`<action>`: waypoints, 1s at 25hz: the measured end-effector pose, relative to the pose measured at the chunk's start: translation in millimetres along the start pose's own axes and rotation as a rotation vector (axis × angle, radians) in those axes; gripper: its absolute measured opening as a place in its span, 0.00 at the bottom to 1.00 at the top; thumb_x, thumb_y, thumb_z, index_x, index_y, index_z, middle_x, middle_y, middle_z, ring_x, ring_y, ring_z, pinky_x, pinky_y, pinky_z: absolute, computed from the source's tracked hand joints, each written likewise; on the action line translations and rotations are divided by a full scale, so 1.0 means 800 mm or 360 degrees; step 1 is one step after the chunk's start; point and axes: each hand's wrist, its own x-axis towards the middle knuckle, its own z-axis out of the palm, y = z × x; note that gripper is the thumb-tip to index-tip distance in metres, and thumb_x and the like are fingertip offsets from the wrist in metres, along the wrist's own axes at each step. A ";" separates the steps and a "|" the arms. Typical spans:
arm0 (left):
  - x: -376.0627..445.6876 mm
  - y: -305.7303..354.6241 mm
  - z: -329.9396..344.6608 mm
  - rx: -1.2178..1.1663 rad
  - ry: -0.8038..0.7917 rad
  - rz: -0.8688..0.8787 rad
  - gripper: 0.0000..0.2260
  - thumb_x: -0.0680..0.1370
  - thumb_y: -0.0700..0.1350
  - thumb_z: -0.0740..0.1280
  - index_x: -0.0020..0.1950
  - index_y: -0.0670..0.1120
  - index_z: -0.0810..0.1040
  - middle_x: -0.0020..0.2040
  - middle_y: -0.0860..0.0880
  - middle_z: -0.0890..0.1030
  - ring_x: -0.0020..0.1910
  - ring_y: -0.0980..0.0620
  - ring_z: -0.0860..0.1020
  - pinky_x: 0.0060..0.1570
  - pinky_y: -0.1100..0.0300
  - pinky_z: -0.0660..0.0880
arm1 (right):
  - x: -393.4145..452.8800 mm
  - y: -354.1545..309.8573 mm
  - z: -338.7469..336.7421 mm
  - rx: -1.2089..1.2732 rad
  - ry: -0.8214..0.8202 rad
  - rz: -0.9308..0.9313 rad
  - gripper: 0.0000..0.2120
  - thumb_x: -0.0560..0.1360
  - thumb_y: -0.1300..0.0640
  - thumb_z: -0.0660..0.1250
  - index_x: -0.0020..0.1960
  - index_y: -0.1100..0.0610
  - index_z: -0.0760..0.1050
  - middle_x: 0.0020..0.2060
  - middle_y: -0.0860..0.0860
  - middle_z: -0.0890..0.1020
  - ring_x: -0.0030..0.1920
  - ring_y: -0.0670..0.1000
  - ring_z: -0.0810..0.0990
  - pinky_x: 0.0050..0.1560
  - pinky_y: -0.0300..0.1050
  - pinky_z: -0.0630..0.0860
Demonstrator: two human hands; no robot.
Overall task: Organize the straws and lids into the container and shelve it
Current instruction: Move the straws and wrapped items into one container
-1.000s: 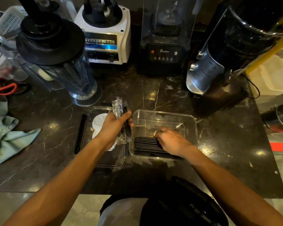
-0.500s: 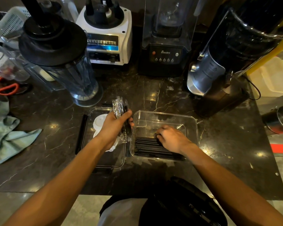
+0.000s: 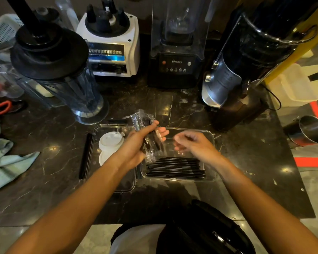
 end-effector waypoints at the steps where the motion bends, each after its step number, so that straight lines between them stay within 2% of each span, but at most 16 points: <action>1: 0.002 -0.004 0.006 0.0024 -0.0039 -0.0029 0.09 0.78 0.47 0.73 0.52 0.43 0.88 0.60 0.37 0.84 0.62 0.41 0.83 0.62 0.46 0.79 | -0.006 -0.006 0.005 0.0185 -0.0055 0.0039 0.12 0.82 0.49 0.69 0.59 0.56 0.82 0.52 0.56 0.88 0.55 0.57 0.87 0.60 0.55 0.83; 3: 0.005 -0.011 0.017 0.0072 -0.0117 -0.0062 0.11 0.79 0.49 0.72 0.53 0.41 0.85 0.62 0.36 0.83 0.63 0.40 0.81 0.64 0.43 0.77 | -0.016 -0.012 0.017 0.0502 -0.0084 0.0078 0.18 0.82 0.46 0.67 0.64 0.60 0.80 0.55 0.58 0.87 0.56 0.57 0.87 0.59 0.56 0.83; 5: 0.010 -0.018 0.029 0.0064 -0.0041 -0.0015 0.10 0.79 0.49 0.73 0.50 0.43 0.82 0.58 0.38 0.83 0.60 0.40 0.82 0.60 0.44 0.79 | -0.021 -0.015 0.025 0.0577 0.0053 0.0046 0.20 0.83 0.47 0.67 0.64 0.62 0.77 0.57 0.60 0.86 0.56 0.56 0.87 0.58 0.57 0.84; 6: 0.014 -0.021 0.033 0.0031 0.0044 0.0020 0.09 0.79 0.49 0.73 0.50 0.43 0.82 0.55 0.40 0.84 0.58 0.42 0.83 0.58 0.45 0.80 | -0.022 -0.016 0.026 0.0502 0.0115 0.0020 0.19 0.82 0.48 0.68 0.63 0.62 0.76 0.57 0.59 0.85 0.56 0.56 0.87 0.57 0.57 0.84; 8: 0.024 -0.025 0.041 -0.0071 0.0203 0.0074 0.09 0.80 0.47 0.70 0.55 0.42 0.81 0.53 0.44 0.85 0.59 0.46 0.82 0.63 0.44 0.78 | -0.022 -0.017 0.024 0.0257 0.0111 -0.0062 0.16 0.80 0.52 0.73 0.60 0.61 0.74 0.55 0.56 0.84 0.52 0.54 0.86 0.55 0.52 0.84; 11: 0.037 -0.029 0.052 -0.0064 0.0264 0.0006 0.19 0.83 0.49 0.66 0.70 0.40 0.76 0.66 0.42 0.81 0.67 0.45 0.78 0.70 0.42 0.72 | -0.017 -0.017 0.015 -0.0025 -0.0033 -0.0152 0.18 0.76 0.55 0.77 0.60 0.54 0.72 0.54 0.52 0.83 0.50 0.49 0.84 0.52 0.44 0.83; 13: 0.040 -0.032 0.059 -0.0051 0.0220 -0.0051 0.18 0.83 0.50 0.66 0.69 0.43 0.77 0.66 0.42 0.81 0.62 0.44 0.81 0.66 0.41 0.76 | -0.011 -0.018 0.010 -0.0178 -0.0170 -0.0126 0.25 0.75 0.52 0.78 0.67 0.53 0.71 0.60 0.51 0.82 0.57 0.48 0.83 0.57 0.45 0.81; 15: 0.043 -0.035 0.063 0.0020 0.0165 -0.0097 0.13 0.81 0.51 0.68 0.63 0.47 0.79 0.62 0.44 0.84 0.58 0.45 0.83 0.62 0.41 0.79 | -0.003 -0.017 0.008 -0.0342 -0.0232 -0.0106 0.33 0.74 0.50 0.78 0.75 0.54 0.70 0.70 0.50 0.78 0.69 0.48 0.77 0.69 0.50 0.75; 16: 0.044 -0.037 0.064 0.0077 0.0148 -0.0111 0.13 0.81 0.52 0.69 0.62 0.47 0.80 0.62 0.44 0.84 0.59 0.45 0.83 0.63 0.41 0.78 | 0.001 -0.015 0.006 -0.0327 -0.0245 -0.0103 0.32 0.74 0.51 0.77 0.75 0.54 0.71 0.70 0.47 0.79 0.70 0.46 0.76 0.71 0.49 0.73; 17: 0.045 -0.040 0.064 0.0125 0.0138 -0.0119 0.14 0.80 0.53 0.70 0.62 0.46 0.80 0.63 0.44 0.83 0.61 0.45 0.82 0.64 0.41 0.77 | 0.004 -0.013 0.004 -0.0254 -0.0263 -0.0089 0.26 0.74 0.54 0.77 0.70 0.52 0.75 0.63 0.43 0.83 0.65 0.43 0.80 0.66 0.46 0.76; 18: 0.047 -0.043 0.063 0.0170 0.0133 -0.0123 0.16 0.80 0.53 0.70 0.63 0.45 0.80 0.64 0.43 0.82 0.62 0.45 0.82 0.65 0.43 0.76 | 0.005 -0.012 0.003 -0.0173 -0.0296 -0.0063 0.18 0.75 0.57 0.75 0.64 0.50 0.79 0.52 0.40 0.86 0.54 0.40 0.84 0.56 0.41 0.78; 19: 0.047 -0.045 0.061 0.0230 0.0123 -0.0120 0.17 0.79 0.53 0.71 0.63 0.43 0.80 0.64 0.41 0.82 0.63 0.44 0.81 0.66 0.44 0.76 | 0.007 -0.009 0.002 -0.0140 -0.0334 -0.0042 0.12 0.76 0.60 0.73 0.57 0.50 0.79 0.43 0.42 0.86 0.44 0.40 0.84 0.47 0.39 0.78; 20: 0.047 -0.047 0.056 0.0315 0.0095 -0.0104 0.19 0.79 0.53 0.71 0.64 0.41 0.80 0.63 0.40 0.83 0.62 0.43 0.81 0.64 0.45 0.77 | 0.008 -0.006 0.002 -0.0155 -0.0345 -0.0034 0.10 0.76 0.63 0.71 0.54 0.51 0.79 0.38 0.45 0.84 0.38 0.42 0.82 0.41 0.39 0.77; 23: 0.047 -0.046 0.039 0.0445 -0.0044 0.0006 0.16 0.77 0.48 0.74 0.61 0.40 0.80 0.56 0.41 0.85 0.57 0.43 0.84 0.57 0.49 0.80 | 0.012 0.000 -0.003 -0.0292 -0.0352 -0.0034 0.10 0.78 0.66 0.68 0.54 0.53 0.77 0.36 0.51 0.82 0.36 0.47 0.81 0.38 0.41 0.78; 25: 0.047 -0.036 0.031 0.0574 0.0053 0.0152 0.19 0.75 0.44 0.77 0.64 0.42 0.77 0.58 0.42 0.85 0.56 0.46 0.85 0.57 0.51 0.81 | 0.015 0.004 -0.008 -0.0370 -0.0352 -0.0014 0.11 0.79 0.67 0.66 0.57 0.53 0.76 0.35 0.50 0.81 0.34 0.45 0.79 0.38 0.41 0.77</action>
